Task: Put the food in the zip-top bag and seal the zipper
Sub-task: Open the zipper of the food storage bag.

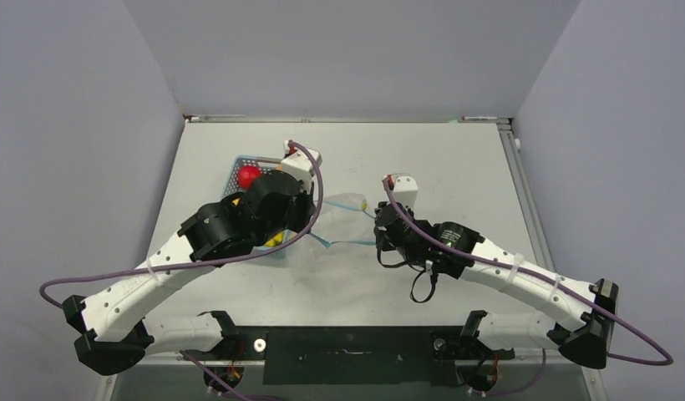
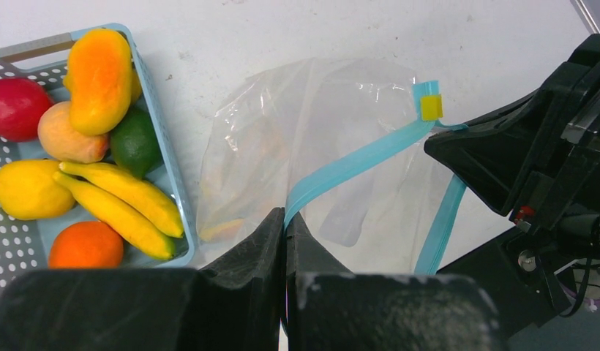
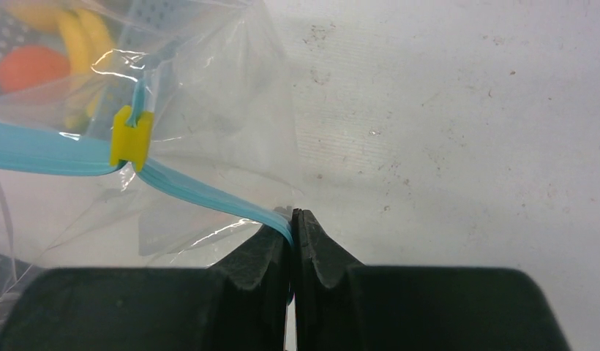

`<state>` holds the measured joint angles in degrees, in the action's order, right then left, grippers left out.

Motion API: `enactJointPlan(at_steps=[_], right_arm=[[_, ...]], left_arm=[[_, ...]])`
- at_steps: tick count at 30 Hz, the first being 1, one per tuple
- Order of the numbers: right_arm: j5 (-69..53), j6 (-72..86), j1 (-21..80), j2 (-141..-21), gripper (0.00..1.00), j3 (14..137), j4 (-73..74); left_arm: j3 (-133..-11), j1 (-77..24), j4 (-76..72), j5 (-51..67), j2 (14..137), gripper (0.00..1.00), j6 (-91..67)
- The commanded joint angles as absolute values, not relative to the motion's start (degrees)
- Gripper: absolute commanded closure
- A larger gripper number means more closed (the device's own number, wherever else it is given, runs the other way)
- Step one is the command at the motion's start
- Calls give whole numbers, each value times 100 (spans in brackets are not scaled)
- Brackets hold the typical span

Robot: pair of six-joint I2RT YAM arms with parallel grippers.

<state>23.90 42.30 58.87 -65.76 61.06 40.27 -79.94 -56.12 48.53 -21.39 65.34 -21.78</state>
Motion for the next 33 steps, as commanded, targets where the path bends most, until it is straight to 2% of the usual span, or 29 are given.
enactJointPlan(at_steps=[1, 22, 33], right_arm=[[2265, 3927, 5871, -6622, 95, 6646, 4039], [1446, 3423, 5888, -8277, 95, 8055, 2640], [821, 3475, 5874, -9210, 82, 9052, 1935]], left_arm=[[-8527, -5572, 5030, -2555, 6341, 100, -2017], [-9670, -5572, 6249, -4067, 6037, 100, -1590], [-9703, -5572, 6919, -4864, 5951, 100, -1743]])
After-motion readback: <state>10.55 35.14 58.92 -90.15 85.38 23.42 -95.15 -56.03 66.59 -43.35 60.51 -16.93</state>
